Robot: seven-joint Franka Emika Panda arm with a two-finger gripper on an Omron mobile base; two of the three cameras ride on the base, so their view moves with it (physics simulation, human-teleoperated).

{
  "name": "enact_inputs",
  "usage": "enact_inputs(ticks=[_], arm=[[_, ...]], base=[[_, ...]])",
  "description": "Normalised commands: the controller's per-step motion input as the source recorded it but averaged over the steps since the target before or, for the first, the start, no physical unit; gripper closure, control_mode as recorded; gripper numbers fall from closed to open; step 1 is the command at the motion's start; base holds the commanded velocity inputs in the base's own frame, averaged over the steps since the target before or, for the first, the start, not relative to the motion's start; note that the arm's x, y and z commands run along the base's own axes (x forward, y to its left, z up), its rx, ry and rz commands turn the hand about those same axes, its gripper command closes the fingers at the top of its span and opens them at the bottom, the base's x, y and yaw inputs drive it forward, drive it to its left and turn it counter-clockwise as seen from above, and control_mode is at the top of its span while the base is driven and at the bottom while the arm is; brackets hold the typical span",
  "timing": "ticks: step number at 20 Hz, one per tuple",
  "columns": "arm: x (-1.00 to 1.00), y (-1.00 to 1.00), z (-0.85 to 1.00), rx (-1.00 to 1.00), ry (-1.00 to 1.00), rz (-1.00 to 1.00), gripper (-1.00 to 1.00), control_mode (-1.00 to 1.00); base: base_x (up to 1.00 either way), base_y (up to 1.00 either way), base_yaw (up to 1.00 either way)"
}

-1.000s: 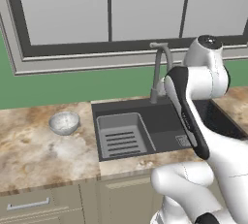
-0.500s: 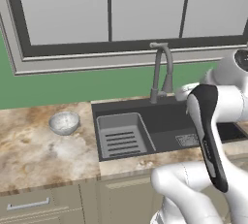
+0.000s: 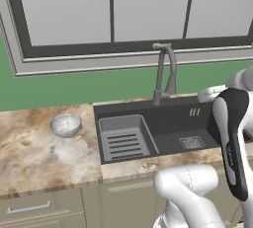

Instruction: Rinse each bowl for a few seconds and place them down in the sink or on the counter.

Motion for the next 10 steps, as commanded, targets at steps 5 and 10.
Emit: enact_inputs(ticks=[5, 10], arm=[[0.0, -0.36, 0.0, 0.0, -0.05, 0.0, -1.0, -1.0], [0.14, -0.28, -0.09, 0.05, -0.07, 0.07, -1.0, -1.0]], base=[[0.0, 0.0, 0.0], [0.0, 0.0, 0.0]])
